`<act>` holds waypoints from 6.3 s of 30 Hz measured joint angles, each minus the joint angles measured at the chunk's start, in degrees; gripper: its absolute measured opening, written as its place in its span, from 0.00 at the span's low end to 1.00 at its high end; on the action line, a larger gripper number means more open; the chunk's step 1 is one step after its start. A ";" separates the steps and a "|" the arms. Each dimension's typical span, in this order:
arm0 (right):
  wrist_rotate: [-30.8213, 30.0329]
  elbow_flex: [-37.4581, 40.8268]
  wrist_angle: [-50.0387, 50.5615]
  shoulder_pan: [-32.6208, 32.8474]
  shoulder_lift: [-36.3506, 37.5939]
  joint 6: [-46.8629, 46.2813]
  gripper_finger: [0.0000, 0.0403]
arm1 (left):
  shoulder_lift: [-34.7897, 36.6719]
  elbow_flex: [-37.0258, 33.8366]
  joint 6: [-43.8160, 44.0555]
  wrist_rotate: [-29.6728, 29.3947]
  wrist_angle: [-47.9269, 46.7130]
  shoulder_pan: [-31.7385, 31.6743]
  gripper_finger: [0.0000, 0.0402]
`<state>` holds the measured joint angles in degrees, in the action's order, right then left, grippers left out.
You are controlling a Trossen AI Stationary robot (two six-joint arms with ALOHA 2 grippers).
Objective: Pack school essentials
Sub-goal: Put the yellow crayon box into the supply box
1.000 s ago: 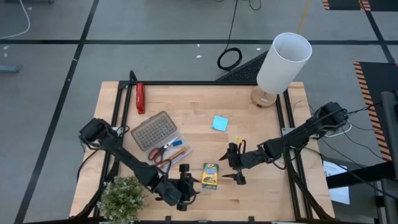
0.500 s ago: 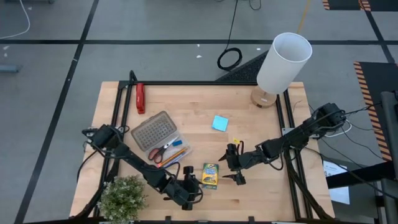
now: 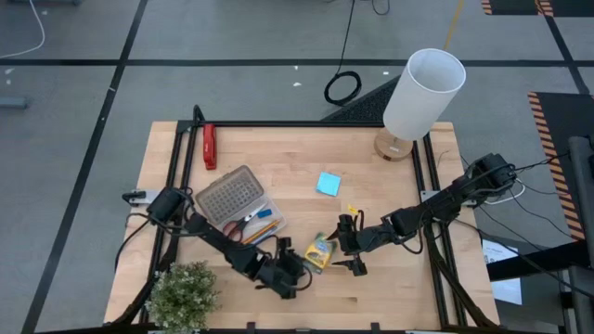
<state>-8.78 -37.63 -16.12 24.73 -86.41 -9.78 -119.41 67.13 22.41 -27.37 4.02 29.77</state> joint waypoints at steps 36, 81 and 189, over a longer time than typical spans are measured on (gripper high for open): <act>19.52 0.04 -0.16 -12.03 -0.71 13.65 0.88 | 1.39 0.02 4.29 5.30 2.47 -1.29 0.50; 19.08 0.00 -6.35 -14.63 -9.09 13.54 0.88 | 1.37 0.02 4.82 3.75 -3.57 -2.22 0.50; 7.53 0.00 -2.86 -9.27 -10.82 12.07 0.88 | 1.35 0.02 4.66 3.41 -2.25 -1.52 0.50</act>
<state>-1.26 -37.63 -18.98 15.46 -97.23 2.28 -118.06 67.16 27.07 -23.96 1.77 28.25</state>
